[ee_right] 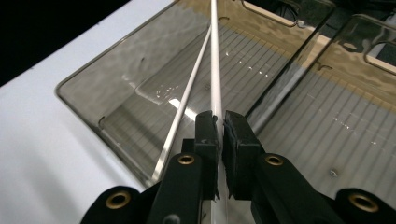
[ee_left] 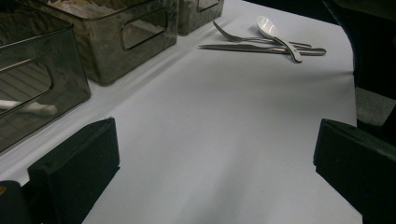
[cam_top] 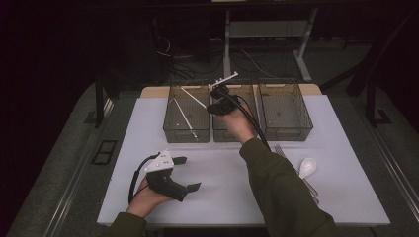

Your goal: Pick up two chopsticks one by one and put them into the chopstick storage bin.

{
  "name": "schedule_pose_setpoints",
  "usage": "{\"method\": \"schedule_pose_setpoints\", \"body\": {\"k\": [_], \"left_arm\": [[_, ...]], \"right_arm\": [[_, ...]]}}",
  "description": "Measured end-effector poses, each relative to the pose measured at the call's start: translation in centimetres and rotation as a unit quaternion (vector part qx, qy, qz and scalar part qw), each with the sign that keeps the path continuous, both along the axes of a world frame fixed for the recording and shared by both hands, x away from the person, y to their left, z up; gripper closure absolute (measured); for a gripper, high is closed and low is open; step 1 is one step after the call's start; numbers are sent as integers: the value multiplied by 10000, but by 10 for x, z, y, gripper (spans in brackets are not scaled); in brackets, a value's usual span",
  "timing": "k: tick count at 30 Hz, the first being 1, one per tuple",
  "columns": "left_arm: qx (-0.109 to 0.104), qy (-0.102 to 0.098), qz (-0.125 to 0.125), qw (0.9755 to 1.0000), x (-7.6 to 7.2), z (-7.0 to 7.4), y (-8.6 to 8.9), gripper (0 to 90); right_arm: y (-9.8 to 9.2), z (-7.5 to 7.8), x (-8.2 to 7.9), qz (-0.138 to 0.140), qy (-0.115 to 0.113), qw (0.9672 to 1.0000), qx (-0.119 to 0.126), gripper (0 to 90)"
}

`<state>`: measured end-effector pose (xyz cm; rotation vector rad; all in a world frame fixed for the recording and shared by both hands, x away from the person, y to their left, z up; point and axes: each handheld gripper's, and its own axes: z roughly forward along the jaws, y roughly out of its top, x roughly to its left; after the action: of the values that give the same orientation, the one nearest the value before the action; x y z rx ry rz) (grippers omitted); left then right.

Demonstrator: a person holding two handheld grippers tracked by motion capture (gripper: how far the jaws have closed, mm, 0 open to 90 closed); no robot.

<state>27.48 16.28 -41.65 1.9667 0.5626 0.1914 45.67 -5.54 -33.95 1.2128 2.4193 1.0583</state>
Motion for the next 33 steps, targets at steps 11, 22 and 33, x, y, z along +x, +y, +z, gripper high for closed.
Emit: {"method": "schedule_pose_setpoints", "body": {"k": [11, 22, 33], "left_arm": [[-64, 44, -31, 10000, 0, 0, -1, 0], [-75, 52, -57, 9999, 0, 0, -2, 0], [-120, 61, -43, 9999, 0, 0, -2, 0]], "right_arm": [[35, -16, 18, -88, 251, 9995, -167, 843], [55, -28, 28, -107, 415, 9983, -392, 842], [60, -35, 30, -39, 477, 9978, -462, 789]]}}
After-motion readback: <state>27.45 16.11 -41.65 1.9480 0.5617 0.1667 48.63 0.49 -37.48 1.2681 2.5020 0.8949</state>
